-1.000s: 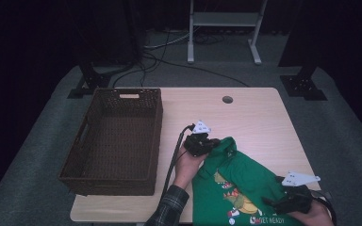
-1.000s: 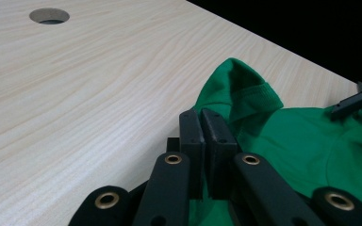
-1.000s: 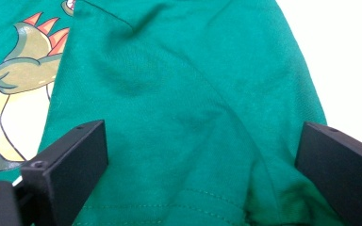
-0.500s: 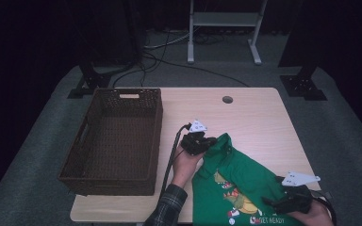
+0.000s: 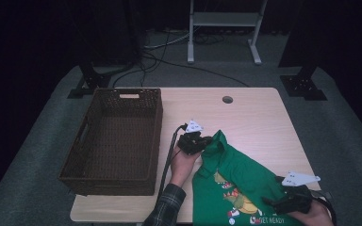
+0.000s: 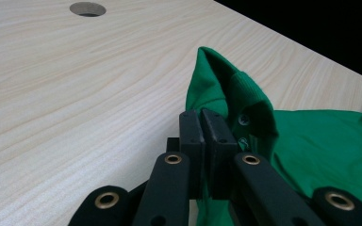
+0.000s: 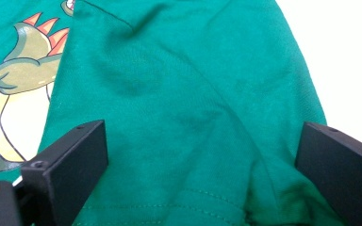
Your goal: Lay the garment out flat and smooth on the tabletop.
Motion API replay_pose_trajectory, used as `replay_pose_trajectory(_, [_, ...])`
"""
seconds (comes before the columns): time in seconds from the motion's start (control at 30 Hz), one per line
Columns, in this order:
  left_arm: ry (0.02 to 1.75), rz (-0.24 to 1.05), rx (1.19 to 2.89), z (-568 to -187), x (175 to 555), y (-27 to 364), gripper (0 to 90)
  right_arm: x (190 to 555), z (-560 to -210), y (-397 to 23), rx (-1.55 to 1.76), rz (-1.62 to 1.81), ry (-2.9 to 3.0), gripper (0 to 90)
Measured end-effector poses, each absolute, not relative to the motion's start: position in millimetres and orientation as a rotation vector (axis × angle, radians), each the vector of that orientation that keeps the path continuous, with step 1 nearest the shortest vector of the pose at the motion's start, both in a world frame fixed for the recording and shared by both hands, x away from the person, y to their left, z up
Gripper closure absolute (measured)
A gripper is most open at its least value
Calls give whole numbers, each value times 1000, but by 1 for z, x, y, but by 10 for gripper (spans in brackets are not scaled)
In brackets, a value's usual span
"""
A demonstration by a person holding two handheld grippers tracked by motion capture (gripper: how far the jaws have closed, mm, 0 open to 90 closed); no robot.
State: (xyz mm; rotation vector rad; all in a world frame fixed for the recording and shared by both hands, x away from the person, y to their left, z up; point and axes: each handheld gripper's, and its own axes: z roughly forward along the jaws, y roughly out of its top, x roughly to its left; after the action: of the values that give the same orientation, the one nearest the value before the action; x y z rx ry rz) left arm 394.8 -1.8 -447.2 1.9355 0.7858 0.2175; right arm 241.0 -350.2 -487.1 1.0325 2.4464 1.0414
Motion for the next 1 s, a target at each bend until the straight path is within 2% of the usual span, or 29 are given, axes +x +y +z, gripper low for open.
replay_pose_trajectory(1.0, [900, 296, 1966, -473, 420, 6, 880, 241, -487, -350, 1032, 1041, 2446, 25])
